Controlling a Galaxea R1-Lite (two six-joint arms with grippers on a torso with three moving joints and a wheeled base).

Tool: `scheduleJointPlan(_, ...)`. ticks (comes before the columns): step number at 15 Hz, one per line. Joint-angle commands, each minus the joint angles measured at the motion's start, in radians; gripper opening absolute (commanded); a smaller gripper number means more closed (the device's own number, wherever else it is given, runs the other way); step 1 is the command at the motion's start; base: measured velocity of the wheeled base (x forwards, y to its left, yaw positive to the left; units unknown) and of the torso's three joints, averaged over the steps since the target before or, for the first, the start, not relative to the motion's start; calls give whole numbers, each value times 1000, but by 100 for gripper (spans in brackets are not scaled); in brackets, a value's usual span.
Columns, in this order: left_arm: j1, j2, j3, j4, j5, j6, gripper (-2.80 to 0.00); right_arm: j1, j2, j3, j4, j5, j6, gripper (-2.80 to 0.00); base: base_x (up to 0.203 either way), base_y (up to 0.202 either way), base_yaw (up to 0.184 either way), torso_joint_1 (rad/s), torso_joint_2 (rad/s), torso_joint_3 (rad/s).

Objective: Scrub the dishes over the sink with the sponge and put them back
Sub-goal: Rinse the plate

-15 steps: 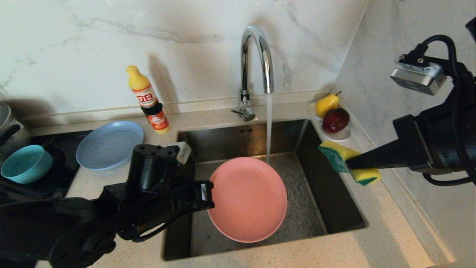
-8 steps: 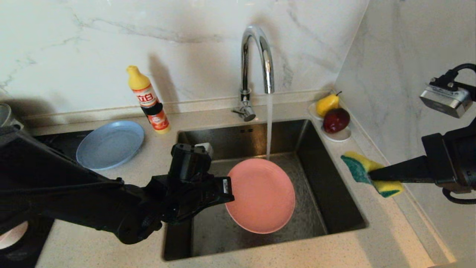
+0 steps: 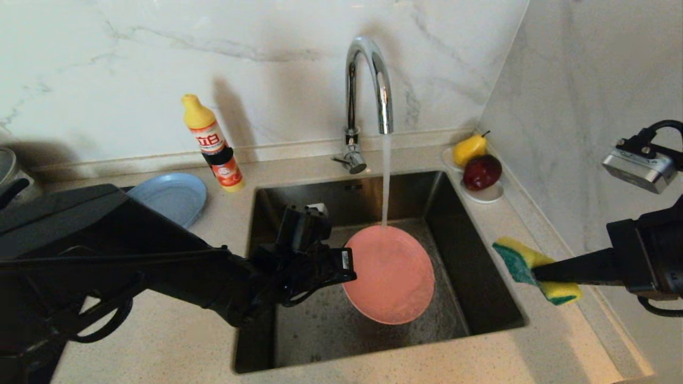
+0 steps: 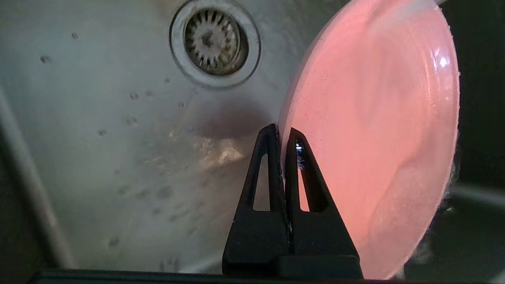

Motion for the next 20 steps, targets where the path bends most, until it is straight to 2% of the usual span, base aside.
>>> scheduleJointPlan(1, 1, 35, -57, -1, 2, -3, -280, 1, 3, 24, 3, 3, 3, -280, 0, 0, 0, 0, 0, 0)
scheduleJointPlan(3, 3, 54, -102, -1, 2, -3, -280, 1, 9, 39, -4, 4, 3, -280, 0, 0, 0, 0, 0, 0)
scheduleJointPlan(9, -3, 55, -101, -4, 2, -13, -280, 1, 5, 85, -62, 19, 4, -280, 0, 0, 0, 0, 0, 0)
scheduleJointPlan(11, -2, 49, -94, -4, 44, -13, -280, 1, -2, 105, -62, 22, 5, -280, 0, 0, 0, 0, 0, 0)
scheduleJointPlan(13, 13, 23, -65, -6, 104, -6, -280, 1, -15, 123, -62, 22, 6, -280, 0, 0, 0, 0, 0, 0)
scheduleJointPlan(18, 58, -179, 96, -13, 128, 20, -280, 1, -23, 153, -62, 25, 4, -280, 0, 0, 0, 0, 0, 0)
scheduleJointPlan(20, 83, -271, 165, -15, 164, 52, -280, 1, -25, 155, -62, 25, 6, -280, 0, 0, 0, 0, 0, 0)
